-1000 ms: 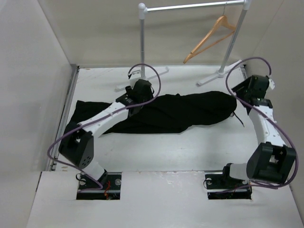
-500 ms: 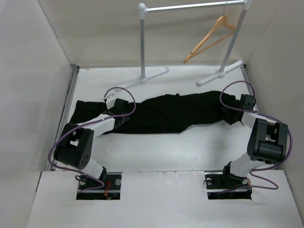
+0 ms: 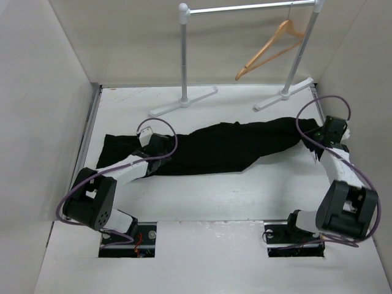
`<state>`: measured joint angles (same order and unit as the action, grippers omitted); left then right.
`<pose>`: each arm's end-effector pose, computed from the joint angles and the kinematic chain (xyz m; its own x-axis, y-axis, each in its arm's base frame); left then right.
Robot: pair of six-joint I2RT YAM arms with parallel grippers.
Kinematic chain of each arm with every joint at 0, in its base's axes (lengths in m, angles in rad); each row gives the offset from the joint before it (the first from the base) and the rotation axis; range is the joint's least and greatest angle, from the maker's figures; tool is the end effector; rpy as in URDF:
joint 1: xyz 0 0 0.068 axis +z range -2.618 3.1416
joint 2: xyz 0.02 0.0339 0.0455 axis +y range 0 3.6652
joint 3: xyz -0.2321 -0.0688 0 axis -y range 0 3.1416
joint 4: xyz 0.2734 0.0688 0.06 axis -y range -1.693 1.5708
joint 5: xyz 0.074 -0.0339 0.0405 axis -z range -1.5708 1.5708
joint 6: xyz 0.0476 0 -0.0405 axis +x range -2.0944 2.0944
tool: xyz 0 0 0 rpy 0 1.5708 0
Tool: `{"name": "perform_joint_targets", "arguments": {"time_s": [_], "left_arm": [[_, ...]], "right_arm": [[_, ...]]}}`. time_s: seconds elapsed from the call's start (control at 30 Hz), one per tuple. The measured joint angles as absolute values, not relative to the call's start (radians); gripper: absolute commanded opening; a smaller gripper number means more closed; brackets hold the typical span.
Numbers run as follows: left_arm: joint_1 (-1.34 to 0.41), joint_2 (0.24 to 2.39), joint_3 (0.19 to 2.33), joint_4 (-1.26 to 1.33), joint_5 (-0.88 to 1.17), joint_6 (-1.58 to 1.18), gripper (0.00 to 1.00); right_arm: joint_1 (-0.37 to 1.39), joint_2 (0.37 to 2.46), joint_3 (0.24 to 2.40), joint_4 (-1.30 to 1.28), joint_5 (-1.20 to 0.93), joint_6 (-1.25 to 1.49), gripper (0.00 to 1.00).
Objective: Place the trousers on the hanger
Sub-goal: Fold the trousers at the center of the board.
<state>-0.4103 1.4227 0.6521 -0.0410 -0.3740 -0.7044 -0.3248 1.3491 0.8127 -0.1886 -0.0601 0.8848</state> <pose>0.2868 -0.1058 0.1098 -0.5980 -0.3973 -0.6961 -0.3235 0.9143 -0.2438 0.3095 -0.1012 0.1712 -0.1846 0.8772 -0.4433 0.6611 0.4446 0.6044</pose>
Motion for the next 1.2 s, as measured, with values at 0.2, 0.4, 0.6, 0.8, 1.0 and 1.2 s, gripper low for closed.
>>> {"name": "perform_joint_targets", "arguments": {"time_s": [0.2, 0.4, 0.6, 0.8, 1.0, 1.2], "left_arm": [[-0.644, 1.442, 0.666, -0.077, -0.376, -0.794, 0.54], [-0.897, 1.602, 0.839, -0.131, -0.394, -0.89, 0.54], [-1.048, 1.767, 1.041, -0.134, -0.371, -0.935, 0.56], [-0.949, 1.546, 0.913, -0.165, -0.366, -0.944, 0.59], [-0.658, 0.974, 0.764, -0.263, -0.381, -0.941, 0.61], [-0.348, 0.695, 0.619, -0.397, -0.315, -0.934, 0.61]], "right_arm": [[-0.323, 1.073, 0.94, -0.319, 0.032, 0.83, 0.06], [-0.273, 0.926, 1.063, -0.467, 0.081, 0.758, 0.07], [-0.147, 0.876, 1.218, -0.585, 0.117, 0.664, 0.08], [0.208, 0.883, 1.362, -0.661, 0.204, 0.615, 0.09], [0.699, 1.052, 1.505, -0.696, 0.406, 0.606, 0.11], [1.016, 1.432, 1.64, -0.643, 0.494, 0.609, 0.18]]}}
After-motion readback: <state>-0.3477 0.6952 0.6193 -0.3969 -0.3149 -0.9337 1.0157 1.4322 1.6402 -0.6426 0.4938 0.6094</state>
